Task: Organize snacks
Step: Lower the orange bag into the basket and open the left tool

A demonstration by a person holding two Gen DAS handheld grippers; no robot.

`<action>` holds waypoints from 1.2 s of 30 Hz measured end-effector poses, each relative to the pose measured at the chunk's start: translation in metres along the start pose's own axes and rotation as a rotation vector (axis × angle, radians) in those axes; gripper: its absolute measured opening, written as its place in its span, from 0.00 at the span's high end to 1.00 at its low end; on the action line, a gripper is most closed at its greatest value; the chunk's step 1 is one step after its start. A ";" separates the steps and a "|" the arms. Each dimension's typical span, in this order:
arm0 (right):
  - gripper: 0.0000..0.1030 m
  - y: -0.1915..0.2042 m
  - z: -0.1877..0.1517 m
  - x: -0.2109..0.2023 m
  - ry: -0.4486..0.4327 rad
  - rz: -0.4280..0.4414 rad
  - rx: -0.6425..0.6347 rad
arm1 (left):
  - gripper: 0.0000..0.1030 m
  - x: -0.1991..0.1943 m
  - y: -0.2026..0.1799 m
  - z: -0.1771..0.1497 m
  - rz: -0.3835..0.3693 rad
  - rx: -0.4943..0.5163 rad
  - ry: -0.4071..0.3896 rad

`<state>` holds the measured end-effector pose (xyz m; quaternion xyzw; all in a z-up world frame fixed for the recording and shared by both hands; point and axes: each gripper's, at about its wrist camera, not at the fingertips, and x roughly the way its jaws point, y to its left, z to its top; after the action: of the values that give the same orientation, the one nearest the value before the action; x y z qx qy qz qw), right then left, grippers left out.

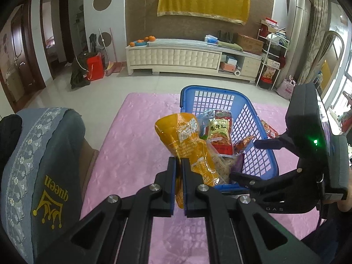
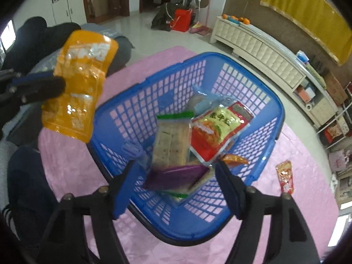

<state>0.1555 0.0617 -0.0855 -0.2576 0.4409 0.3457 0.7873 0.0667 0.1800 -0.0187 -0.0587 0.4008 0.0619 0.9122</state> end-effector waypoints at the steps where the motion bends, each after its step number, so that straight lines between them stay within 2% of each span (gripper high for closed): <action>1: 0.22 -0.001 -0.001 -0.002 -0.005 0.000 0.008 | 0.96 -0.001 -0.001 -0.001 -0.002 0.002 0.001; 5: 0.22 -0.017 -0.004 -0.011 -0.023 0.037 0.097 | 0.96 -0.004 -0.007 -0.001 -0.006 0.019 0.002; 15: 0.21 -0.050 -0.021 -0.039 -0.071 0.016 0.226 | 0.96 -0.002 -0.036 0.007 -0.035 0.072 0.007; 22: 0.22 -0.067 -0.036 -0.044 -0.084 0.018 0.254 | 0.95 0.014 -0.062 0.011 -0.069 0.120 0.036; 27: 0.21 -0.076 -0.044 -0.043 -0.104 -0.017 0.268 | 0.95 0.029 -0.078 0.013 -0.091 0.157 0.062; 36: 0.22 -0.095 -0.057 -0.029 -0.077 0.004 0.329 | 0.94 0.062 -0.089 0.013 -0.109 0.174 0.123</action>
<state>0.1889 -0.0479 -0.0781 -0.1110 0.4616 0.2800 0.8344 0.1315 0.0980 -0.0504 -0.0049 0.4562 -0.0265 0.8895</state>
